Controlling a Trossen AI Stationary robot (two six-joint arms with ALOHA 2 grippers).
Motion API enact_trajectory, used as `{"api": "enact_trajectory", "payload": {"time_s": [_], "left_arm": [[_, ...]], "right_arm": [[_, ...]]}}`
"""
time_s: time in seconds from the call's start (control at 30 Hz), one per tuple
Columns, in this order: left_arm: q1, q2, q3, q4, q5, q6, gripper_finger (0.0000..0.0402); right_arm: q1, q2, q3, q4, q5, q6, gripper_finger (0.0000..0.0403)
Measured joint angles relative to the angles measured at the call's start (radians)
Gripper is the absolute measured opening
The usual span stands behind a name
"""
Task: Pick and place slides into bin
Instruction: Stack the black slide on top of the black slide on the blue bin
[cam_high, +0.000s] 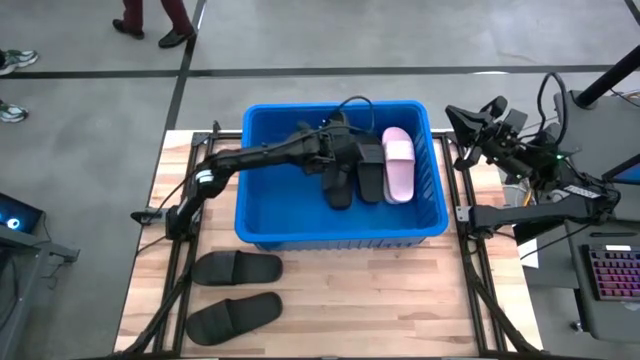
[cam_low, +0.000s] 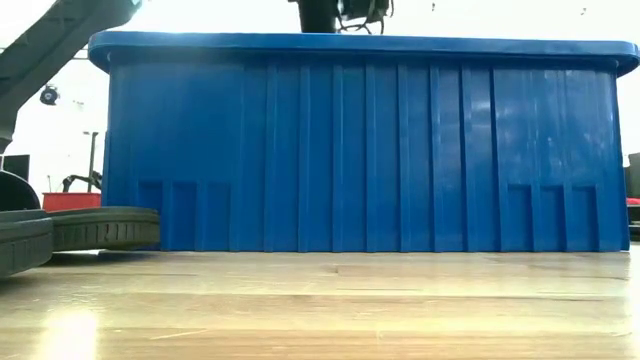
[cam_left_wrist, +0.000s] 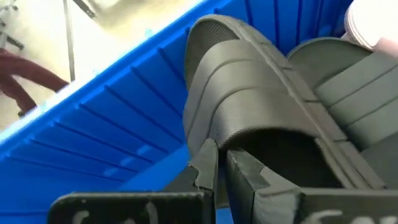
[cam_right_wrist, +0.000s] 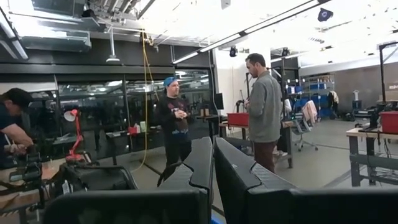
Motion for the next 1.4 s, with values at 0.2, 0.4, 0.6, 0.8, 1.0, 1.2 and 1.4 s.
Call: {"api": "enact_trajectory", "payload": {"time_s": [0.2, 0.4, 0.6, 0.8, 1.0, 1.2, 1.4], "left_arm": [[0.0, 0.001, -0.044, -0.017, 0.013, -0.126, 0.0], [0.002, 0.001, -0.101, 0.039, 0.018, -0.118, 0.0], [0.002, 0.001, -0.155, 0.129, 0.02, -0.114, 0.0], [0.008, -0.001, -0.206, 0.209, 0.02, -0.092, 0.0], [0.013, -0.004, -0.257, 0.264, 0.057, -0.087, 0.0], [0.013, -0.004, -0.263, 0.35, 0.074, -0.012, 0.0], [0.014, -0.002, -0.274, 0.406, 0.09, 0.037, 0.0002]], "right_arm": [[0.0, 0.011, 0.0, -0.005, 0.0, 0.0, 0.0009], [0.0, 0.013, 0.0, -0.004, 0.0, 0.0, 0.0009], [0.0, 0.013, 0.0, -0.003, 0.0, 0.0, 0.0009], [0.0, 0.013, 0.0, -0.003, 0.0, -0.007, 0.0009], [0.0, 0.013, 0.0, -0.003, 0.0, -0.007, 0.0009], [0.0, 0.013, -0.001, -0.003, 0.0, -0.009, 0.0009], [0.0, 0.013, -0.001, -0.003, 0.0, -0.011, 0.0009]]}}
